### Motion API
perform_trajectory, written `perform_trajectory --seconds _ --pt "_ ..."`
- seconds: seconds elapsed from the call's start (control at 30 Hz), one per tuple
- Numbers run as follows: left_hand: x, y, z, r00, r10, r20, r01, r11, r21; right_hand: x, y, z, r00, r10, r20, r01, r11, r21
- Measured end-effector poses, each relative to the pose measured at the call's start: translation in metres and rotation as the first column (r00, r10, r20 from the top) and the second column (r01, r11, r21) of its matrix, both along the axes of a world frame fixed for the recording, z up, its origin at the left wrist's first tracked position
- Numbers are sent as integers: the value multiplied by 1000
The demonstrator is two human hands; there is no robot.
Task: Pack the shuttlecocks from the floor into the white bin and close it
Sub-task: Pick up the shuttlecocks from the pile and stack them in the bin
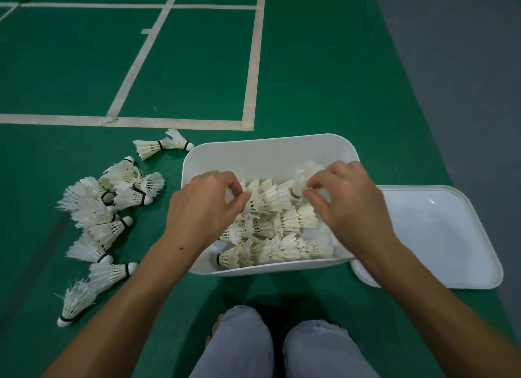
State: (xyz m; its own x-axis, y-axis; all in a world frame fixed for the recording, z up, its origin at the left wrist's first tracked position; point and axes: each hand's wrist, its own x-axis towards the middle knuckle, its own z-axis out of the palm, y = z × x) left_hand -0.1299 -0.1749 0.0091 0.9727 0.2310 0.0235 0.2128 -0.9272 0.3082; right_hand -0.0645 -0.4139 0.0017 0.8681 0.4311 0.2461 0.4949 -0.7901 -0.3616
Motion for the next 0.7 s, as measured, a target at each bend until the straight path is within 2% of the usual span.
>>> perform_trajectory --seconds 0.07,0.2,0.3,0.4,0.47,0.6,0.7 --pt "3 0 -3 997 -49 -59 51 998 29 13 -7 -3 997 -79 2 79 996 -32" --pt "10 -3 -11 982 -123 -141 146 975 165 29 -1 -15 971 -221 -91 198 958 -208" --pt "15 -3 -14 976 -153 -157 187 954 236 33 11 -23 930 -258 -262 232 964 -128" --pt "16 -2 -15 972 -171 -163 209 945 251 38 20 -33 802 -260 -537 312 950 8" --pt "16 0 -15 971 -177 -158 212 946 244 42 25 -41 708 -239 -664 356 933 44" --pt "11 1 -11 977 -191 -94 209 948 242 47 31 -45 602 -246 -759 401 916 22" --pt "5 -2 -3 977 -213 -1 211 966 152 50 32 -42 573 -253 -779 397 918 -6"
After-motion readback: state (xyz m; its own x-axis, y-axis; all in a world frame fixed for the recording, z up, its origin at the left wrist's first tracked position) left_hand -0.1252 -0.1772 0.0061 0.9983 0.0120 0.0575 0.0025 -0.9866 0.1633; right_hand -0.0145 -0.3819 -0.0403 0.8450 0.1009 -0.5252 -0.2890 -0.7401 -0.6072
